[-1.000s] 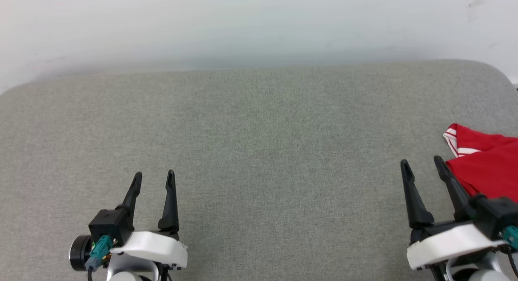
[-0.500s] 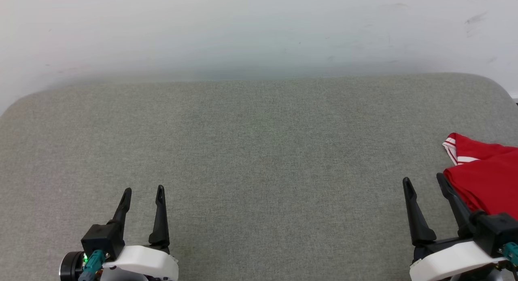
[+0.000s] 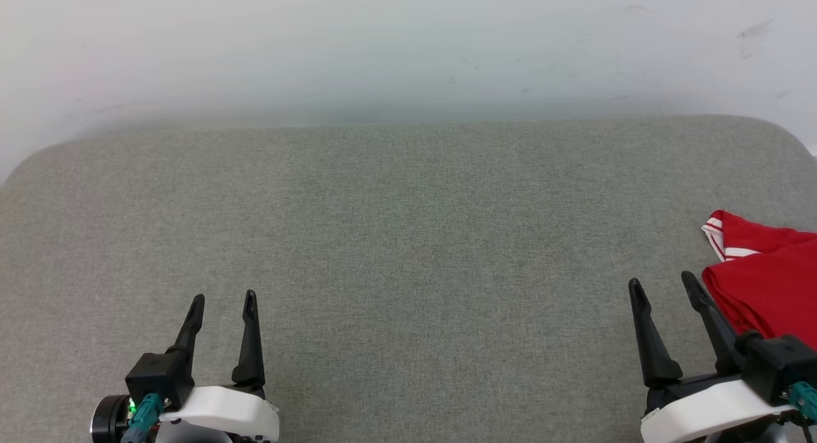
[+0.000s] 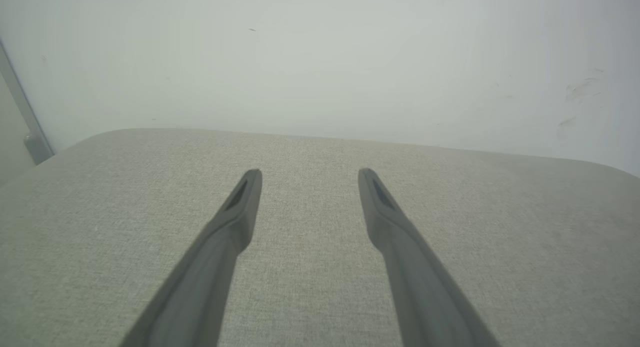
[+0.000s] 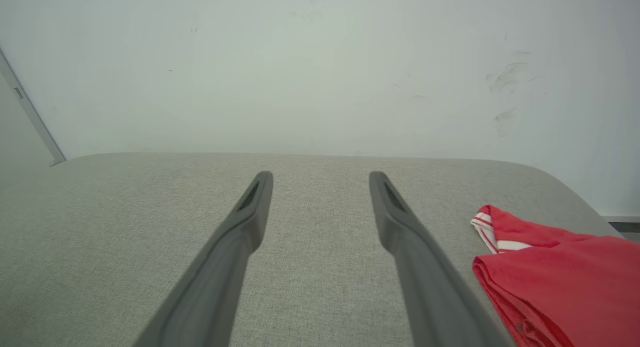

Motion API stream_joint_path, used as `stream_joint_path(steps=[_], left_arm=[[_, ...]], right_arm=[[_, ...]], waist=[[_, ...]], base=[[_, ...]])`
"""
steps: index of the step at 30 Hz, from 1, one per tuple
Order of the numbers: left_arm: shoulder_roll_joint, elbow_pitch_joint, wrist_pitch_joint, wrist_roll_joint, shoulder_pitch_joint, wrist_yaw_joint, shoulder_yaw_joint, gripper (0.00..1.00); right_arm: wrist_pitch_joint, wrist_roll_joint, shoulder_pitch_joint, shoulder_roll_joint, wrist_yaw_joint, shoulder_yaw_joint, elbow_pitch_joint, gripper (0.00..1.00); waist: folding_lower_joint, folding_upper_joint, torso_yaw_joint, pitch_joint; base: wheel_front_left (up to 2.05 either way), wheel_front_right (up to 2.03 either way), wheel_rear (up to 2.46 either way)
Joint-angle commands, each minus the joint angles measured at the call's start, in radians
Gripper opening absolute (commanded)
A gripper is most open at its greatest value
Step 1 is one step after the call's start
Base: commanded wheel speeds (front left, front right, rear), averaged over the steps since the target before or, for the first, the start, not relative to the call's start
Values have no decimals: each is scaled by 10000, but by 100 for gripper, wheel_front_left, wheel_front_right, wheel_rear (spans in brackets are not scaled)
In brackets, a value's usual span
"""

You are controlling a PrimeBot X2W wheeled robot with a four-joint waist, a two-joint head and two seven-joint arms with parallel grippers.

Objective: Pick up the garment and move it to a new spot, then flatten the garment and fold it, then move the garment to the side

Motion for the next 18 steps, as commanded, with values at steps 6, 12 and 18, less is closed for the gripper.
stream_joint_path(steps=[6,12,18], left_arm=[[-94,51,1,127,-27,-126,104,0],[-200,350,262,-556,-47,-233,236,0],[-258,403,556,-1664,-126,-359,372,0]], right_arm=[[-11,1,-2,0,0,30,34,0],[-9,793,44,-27,2,79,319,0],[58,2104,-170,-131,1,83,666,0]], waist=[[0,0,34,-18],[0,0,44,-34],[0,0,51,-55]], base=[[0,0,0],[0,0,0],[0,0,0]])
